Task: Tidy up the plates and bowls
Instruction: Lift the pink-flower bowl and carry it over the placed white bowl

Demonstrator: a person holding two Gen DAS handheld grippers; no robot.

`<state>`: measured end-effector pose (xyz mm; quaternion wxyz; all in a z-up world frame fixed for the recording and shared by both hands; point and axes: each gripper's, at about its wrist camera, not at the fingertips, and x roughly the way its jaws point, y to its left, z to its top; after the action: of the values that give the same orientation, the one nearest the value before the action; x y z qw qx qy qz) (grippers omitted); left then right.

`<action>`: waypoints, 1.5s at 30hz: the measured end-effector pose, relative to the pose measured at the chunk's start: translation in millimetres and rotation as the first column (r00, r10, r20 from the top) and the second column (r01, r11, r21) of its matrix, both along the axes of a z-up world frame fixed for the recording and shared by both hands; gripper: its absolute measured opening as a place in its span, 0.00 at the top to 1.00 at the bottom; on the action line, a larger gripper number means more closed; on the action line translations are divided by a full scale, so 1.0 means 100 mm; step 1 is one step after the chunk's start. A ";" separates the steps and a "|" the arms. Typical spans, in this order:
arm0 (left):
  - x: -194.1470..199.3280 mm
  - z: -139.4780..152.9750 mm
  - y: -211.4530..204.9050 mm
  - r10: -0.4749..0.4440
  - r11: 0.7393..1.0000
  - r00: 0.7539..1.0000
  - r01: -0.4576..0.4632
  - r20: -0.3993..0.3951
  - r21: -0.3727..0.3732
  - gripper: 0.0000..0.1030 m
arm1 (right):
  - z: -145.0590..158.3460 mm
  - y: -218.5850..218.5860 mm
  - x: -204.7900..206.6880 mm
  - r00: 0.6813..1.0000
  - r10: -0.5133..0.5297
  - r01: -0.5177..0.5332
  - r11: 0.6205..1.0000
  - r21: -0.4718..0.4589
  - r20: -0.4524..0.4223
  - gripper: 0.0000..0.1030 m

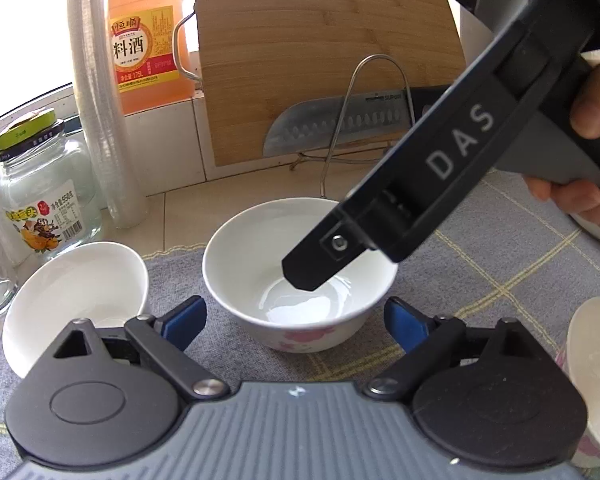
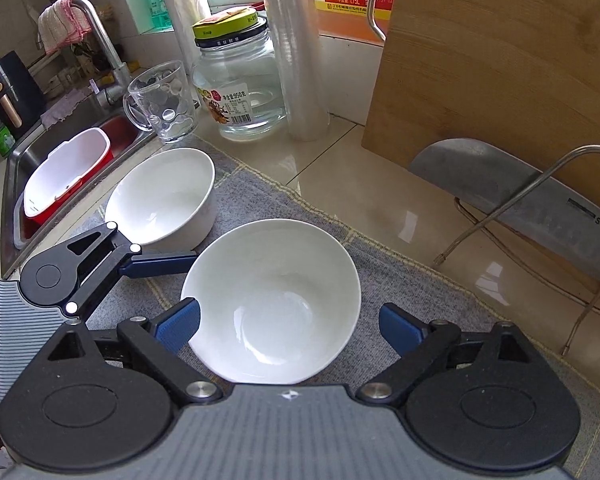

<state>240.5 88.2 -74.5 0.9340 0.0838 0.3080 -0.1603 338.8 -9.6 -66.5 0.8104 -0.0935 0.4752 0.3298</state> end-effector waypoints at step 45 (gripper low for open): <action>-0.34 0.25 -0.11 -0.055 0.998 0.998 0.055 -0.011 0.011 0.12 | 0.25 -0.11 -0.38 1.000 0.018 -0.016 0.998 0.063 -0.019 0.17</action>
<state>206.9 77.1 -49.8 0.9271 0.0967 0.3117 -0.1845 300.4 -20.6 -41.8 0.8053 -0.0688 0.4718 0.3523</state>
